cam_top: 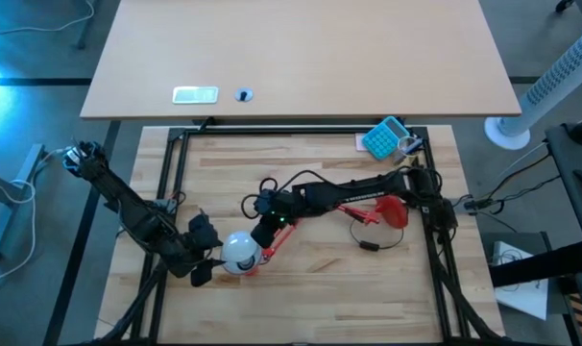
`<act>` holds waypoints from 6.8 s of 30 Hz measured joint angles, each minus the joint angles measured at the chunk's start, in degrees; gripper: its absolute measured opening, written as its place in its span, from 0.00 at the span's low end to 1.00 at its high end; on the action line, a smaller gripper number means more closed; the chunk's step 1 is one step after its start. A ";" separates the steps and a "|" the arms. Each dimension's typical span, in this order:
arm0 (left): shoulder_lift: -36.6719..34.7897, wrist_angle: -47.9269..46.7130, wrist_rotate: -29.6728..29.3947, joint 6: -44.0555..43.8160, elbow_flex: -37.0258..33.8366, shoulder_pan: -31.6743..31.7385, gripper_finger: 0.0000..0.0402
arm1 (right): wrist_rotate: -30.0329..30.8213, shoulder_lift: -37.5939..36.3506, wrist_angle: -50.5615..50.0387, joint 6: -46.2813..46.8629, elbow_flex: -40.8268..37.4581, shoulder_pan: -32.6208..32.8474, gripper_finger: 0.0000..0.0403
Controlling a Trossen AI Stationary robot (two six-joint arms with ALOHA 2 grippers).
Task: Screw lightbulb
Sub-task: Insert the lightbulb into the orange desk lamp
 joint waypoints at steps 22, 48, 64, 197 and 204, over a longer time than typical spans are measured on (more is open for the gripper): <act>-0.02 1.54 0.88 -4.08 0.00 1.62 0.01 | -0.42 1.55 2.95 3.01 0.08 1.03 0.00; -0.07 -1.11 1.96 1.01 -1.21 7.85 0.00 | -0.29 1.33 -0.49 10.72 4.54 5.25 0.00; -7.50 -7.42 6.76 -4.05 -1.22 3.03 0.00 | 0.05 1.29 -9.62 12.15 7.15 4.38 0.00; -5.07 -2.39 3.88 -0.89 0.31 -2.61 0.00 | 1.94 3.89 -4.77 -0.43 7.59 -0.61 0.00; -4.94 -0.02 3.81 -0.87 -0.13 -2.60 0.00 | -0.11 4.67 3.90 -0.07 7.61 -0.22 0.00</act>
